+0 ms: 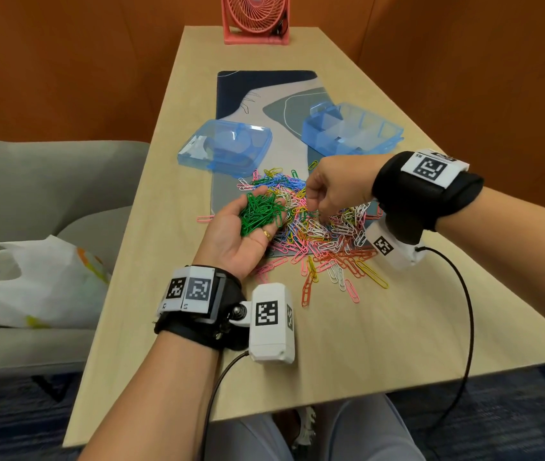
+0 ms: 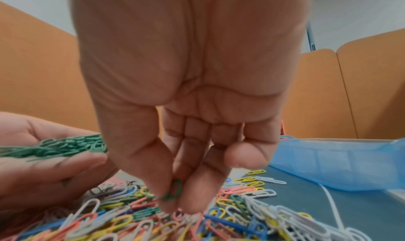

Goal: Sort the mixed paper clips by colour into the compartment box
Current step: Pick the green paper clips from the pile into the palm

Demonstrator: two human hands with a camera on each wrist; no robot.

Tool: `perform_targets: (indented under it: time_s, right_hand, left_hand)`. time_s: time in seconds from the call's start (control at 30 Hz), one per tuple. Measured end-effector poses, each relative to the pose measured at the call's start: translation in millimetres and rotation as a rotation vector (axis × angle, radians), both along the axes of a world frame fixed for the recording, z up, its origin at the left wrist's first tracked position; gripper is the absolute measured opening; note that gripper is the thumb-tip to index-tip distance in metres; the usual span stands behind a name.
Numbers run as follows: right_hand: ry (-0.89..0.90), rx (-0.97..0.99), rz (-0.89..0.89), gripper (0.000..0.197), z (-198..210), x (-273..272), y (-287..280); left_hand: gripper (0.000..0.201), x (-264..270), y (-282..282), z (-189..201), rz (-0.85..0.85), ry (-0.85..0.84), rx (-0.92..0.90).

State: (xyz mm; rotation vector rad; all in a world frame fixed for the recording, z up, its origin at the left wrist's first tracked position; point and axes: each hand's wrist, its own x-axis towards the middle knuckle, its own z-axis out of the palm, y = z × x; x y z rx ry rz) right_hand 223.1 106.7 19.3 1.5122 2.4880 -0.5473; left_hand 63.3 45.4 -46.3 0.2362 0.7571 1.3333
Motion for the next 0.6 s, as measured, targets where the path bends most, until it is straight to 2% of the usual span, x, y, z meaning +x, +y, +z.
perform_targets:
  time_s: [0.27,0.6]
  right_hand:
    - [-0.003,0.059,0.075,0.029,-3,-11,-3]
    - [-0.112,0.126,0.120,0.017,-10,-9,0]
  left_hand:
    - [0.028,0,1,-1,-0.006,-0.016,0.001]
    - [0.027,1,1,0,0.007,-0.021,0.001]
